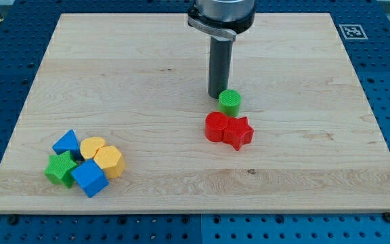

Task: Push blue cube into the yellow heart

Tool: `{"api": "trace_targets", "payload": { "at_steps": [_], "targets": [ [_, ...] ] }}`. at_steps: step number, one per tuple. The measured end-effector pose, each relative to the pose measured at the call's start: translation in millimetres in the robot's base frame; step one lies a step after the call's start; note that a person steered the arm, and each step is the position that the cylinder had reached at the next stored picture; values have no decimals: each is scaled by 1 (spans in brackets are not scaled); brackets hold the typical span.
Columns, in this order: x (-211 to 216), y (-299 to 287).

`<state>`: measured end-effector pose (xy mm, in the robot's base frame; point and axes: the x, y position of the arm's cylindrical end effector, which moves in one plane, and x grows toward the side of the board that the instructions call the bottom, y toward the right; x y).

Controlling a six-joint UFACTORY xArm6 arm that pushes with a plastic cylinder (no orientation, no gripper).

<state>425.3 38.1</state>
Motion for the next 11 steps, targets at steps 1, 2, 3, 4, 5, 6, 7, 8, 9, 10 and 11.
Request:
{"api": "trace_targets", "payload": {
  "at_steps": [1,2,3,4,5,6,7,8,9,10,11],
  "targets": [
    [10,7],
    [15,13],
    [15,-3],
    [12,-63],
    [9,-123],
    [9,-171],
    [9,-195],
    [9,-198],
    [12,-198],
    [18,-198],
    [21,-179]
  ]
}}
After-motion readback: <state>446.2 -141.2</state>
